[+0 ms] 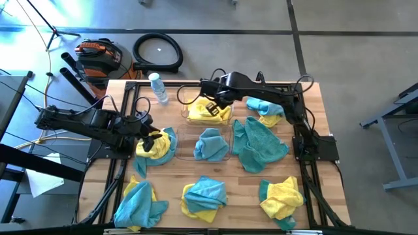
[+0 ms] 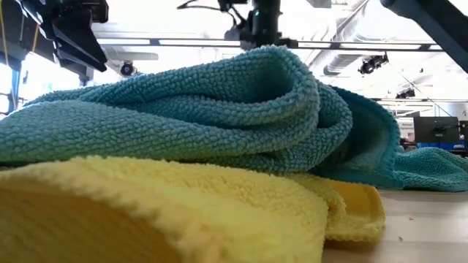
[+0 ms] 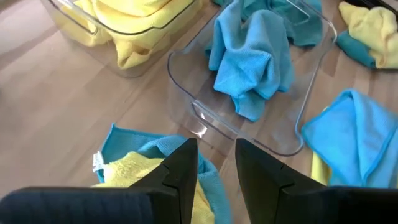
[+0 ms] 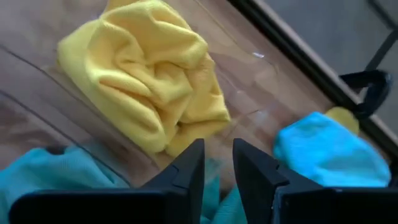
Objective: Sort microfiber towel by color & place in baskets
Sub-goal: Put the yellow microfiber cloth into the top transparent bin, then put the blue microfiber cloth into the bottom transparent bin
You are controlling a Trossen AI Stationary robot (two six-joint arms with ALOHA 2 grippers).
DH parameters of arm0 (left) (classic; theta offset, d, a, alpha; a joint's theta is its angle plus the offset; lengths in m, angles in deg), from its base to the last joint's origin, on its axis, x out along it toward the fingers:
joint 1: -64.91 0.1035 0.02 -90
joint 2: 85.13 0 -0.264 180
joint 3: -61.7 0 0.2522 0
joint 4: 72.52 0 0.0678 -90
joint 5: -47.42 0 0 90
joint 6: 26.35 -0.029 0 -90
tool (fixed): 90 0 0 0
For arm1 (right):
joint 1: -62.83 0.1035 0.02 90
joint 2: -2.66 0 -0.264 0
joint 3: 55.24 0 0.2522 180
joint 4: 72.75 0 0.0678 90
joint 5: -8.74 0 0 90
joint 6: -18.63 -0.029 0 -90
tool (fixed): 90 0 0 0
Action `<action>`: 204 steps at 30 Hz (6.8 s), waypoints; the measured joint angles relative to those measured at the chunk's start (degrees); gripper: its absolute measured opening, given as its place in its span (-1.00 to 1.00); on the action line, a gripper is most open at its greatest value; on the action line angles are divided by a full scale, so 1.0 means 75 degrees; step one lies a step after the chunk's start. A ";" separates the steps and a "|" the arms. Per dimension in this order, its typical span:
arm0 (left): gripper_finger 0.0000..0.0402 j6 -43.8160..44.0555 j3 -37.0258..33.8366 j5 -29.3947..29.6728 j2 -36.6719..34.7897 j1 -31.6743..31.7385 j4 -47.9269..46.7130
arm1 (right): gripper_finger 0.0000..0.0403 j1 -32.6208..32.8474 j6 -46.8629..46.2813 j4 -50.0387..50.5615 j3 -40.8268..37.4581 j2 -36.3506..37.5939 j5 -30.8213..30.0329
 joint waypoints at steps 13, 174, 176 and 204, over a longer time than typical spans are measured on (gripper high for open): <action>-0.52 0.1173 0.0000 -0.0092 0.0522 0.0000 0.0000 | -0.65 0.1064 0.0339 0.0003 -0.0860 0.1875 -0.1197; -0.51 -0.4209 0.9594 -0.1591 1.1187 0.3466 -0.0472 | -0.65 0.3482 -0.3331 -0.5041 -1.1316 0.8946 -0.1191; -0.51 -0.4061 0.9594 -0.1588 1.0900 0.3466 -0.0469 | -0.65 0.3482 -0.3329 -0.5041 -1.1316 0.8946 -0.1191; -0.51 -0.0630 0.5312 0.0366 0.6272 0.0108 -0.0024 | -0.65 0.3397 -0.3249 -0.6317 -1.3516 0.8744 0.1222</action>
